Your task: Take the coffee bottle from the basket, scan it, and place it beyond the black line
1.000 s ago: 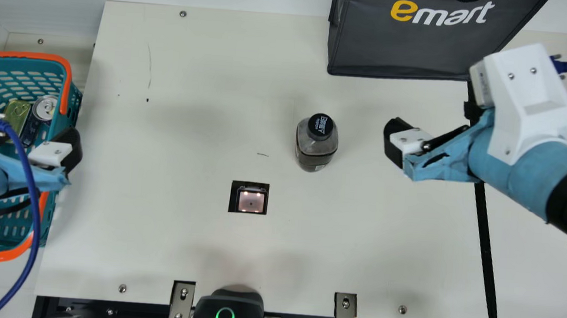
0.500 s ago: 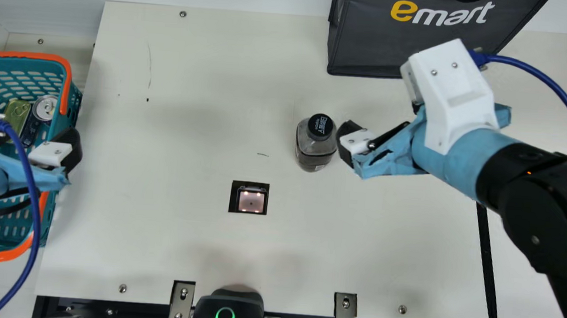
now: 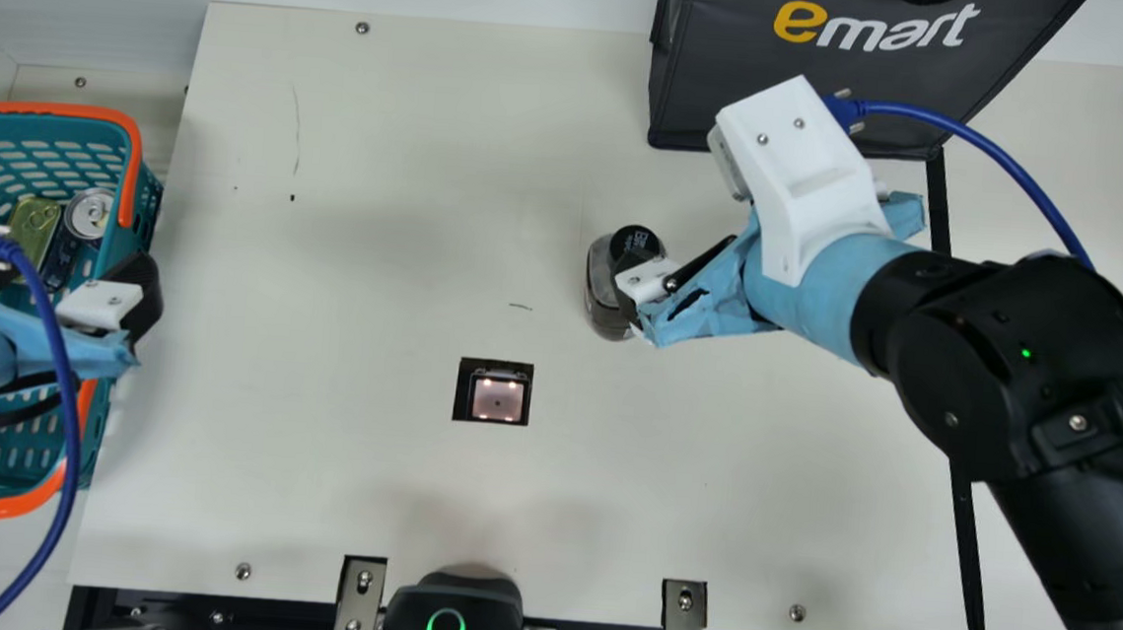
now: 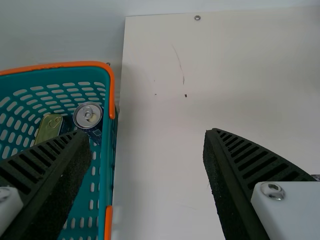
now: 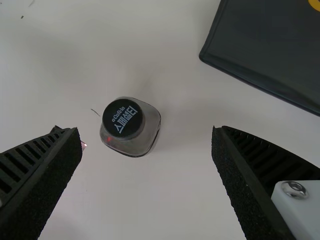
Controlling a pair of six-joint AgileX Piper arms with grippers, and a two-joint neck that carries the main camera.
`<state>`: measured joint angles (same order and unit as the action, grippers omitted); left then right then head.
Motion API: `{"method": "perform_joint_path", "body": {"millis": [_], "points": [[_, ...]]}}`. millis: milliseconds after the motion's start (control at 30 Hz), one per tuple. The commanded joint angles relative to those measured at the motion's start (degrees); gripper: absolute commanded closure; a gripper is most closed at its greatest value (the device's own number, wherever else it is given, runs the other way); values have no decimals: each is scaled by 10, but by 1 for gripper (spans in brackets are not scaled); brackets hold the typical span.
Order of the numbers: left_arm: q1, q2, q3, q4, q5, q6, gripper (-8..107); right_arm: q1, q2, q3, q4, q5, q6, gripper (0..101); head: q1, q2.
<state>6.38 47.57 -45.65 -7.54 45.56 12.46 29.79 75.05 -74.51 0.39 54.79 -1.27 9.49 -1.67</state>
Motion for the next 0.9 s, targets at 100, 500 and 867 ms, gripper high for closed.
{"method": "perform_joint_path", "body": {"millis": [100,500,867], "points": [[0,0,0,0,0,0,9,5,11,4,3,-6,-4,10,-16,1],[0,0,0,0,0,0,9,19,46,16,-3,-29,-4,10,-16,1],[0,0,0,0,0,0,9,38,84,25,-24,-51,14,10,-16,1]]}}
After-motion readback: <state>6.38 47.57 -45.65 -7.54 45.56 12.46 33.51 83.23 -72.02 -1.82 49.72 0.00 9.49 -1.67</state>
